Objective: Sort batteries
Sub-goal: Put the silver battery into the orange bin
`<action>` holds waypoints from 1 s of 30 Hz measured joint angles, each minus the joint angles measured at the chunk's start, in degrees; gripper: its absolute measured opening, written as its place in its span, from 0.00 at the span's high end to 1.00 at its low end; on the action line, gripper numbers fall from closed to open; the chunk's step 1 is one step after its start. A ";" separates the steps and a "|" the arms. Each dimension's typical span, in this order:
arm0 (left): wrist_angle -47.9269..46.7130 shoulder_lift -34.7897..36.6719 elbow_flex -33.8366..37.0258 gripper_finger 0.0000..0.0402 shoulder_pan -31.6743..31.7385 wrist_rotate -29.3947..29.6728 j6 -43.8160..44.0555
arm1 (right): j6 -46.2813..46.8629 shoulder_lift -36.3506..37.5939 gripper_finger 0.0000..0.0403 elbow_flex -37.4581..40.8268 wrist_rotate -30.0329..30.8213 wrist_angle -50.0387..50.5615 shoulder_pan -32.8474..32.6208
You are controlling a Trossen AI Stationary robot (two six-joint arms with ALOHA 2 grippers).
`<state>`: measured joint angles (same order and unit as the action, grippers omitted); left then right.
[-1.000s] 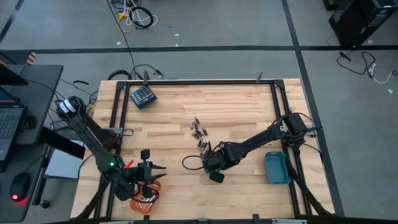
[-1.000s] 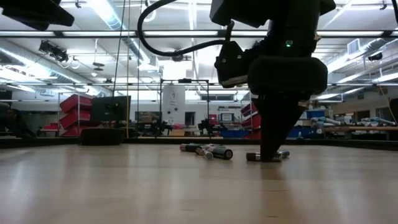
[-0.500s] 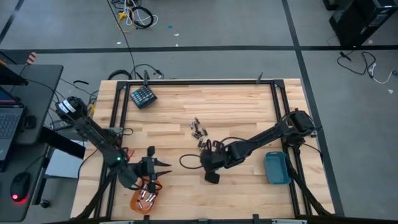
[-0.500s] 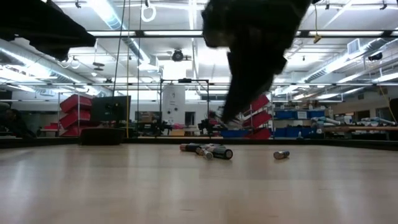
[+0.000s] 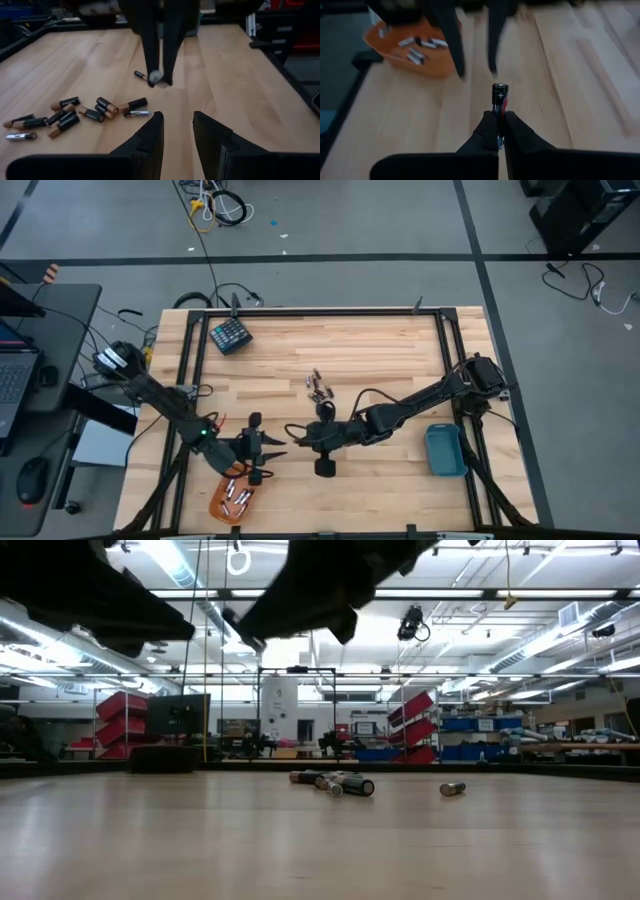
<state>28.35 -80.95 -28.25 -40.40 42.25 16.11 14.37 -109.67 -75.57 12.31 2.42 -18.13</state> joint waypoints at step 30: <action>12.58 -2.86 0.00 0.75 6.38 -5.78 -5.19 | -4.05 0.09 1.00 -0.07 -1.00 -1.96 0.02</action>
<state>40.93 -83.81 -28.25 -34.02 36.47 10.92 10.33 -109.58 -75.64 11.31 0.45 -18.11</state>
